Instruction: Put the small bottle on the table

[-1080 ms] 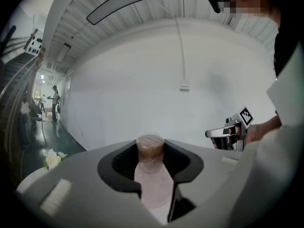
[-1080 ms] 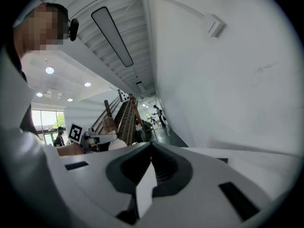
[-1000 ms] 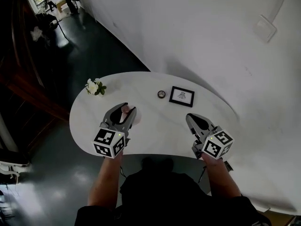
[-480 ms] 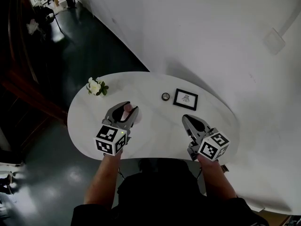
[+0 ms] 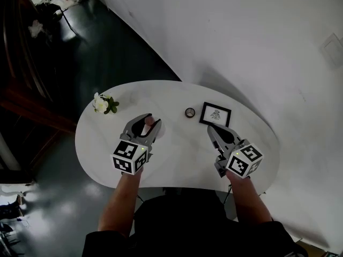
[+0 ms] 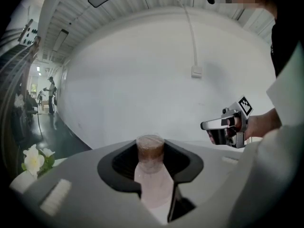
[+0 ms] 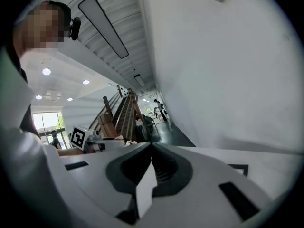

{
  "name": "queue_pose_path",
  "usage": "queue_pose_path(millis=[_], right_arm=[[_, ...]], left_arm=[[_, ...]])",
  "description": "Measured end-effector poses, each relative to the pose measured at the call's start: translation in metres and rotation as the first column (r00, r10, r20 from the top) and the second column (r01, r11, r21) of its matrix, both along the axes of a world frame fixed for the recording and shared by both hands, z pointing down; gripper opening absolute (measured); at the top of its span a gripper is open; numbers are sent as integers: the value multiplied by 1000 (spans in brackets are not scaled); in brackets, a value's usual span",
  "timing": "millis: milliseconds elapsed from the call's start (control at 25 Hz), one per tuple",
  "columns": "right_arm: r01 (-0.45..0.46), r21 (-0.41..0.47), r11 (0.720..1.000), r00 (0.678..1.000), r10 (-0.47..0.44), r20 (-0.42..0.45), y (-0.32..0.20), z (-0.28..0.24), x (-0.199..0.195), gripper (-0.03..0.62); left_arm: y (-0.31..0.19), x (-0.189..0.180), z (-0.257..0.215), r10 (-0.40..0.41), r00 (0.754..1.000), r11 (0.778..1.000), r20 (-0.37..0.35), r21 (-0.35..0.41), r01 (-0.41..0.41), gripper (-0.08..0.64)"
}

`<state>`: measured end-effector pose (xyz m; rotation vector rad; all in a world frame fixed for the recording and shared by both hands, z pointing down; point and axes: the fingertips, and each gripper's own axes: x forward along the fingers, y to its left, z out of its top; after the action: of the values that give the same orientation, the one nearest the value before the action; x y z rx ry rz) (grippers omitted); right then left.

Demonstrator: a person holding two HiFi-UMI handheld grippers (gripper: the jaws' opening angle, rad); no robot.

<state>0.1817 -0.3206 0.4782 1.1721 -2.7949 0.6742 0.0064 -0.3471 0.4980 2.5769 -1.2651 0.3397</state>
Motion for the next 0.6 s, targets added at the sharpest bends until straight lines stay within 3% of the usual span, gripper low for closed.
queue_pose_path(millis=[600], right_arm=[[79, -96, 992, 995, -84, -55, -24, 43, -2, 11]], left_arm=[[-32, 50, 69, 38, 999, 994, 31, -101, -34, 149]])
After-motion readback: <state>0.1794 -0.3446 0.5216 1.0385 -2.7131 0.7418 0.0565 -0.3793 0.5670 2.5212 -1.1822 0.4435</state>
